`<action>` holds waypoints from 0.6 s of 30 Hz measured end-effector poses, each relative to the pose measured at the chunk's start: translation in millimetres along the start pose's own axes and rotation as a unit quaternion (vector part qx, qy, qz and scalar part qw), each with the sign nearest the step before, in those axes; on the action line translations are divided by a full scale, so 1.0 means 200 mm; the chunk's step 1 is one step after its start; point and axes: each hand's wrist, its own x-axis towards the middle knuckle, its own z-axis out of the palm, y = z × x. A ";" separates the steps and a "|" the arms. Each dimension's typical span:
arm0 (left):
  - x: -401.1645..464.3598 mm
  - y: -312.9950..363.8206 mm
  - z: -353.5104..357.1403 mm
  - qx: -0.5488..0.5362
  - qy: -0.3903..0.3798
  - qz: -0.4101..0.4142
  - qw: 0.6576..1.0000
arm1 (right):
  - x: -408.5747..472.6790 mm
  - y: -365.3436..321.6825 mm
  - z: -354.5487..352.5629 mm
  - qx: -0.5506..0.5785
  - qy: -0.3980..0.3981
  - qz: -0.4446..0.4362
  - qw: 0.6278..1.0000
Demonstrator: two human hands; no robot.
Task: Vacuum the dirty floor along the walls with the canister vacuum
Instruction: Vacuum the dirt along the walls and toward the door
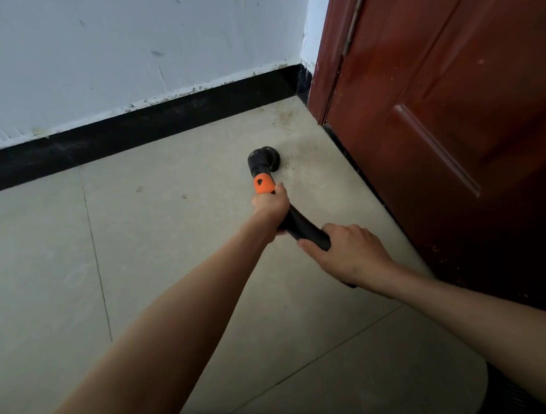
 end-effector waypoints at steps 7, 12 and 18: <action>0.04 0.11 0.20 0.036 -0.041 0.030 0.998 | 0.06 0.18 -0.05 0.019 0.030 0.039 0.999; 0.08 0.12 0.24 0.028 -0.037 0.041 0.998 | 0.10 0.20 -0.05 0.030 0.019 0.043 0.998; 0.10 0.09 0.07 -0.004 -0.024 0.042 0.999 | 0.11 0.05 -0.01 0.057 0.008 0.024 0.998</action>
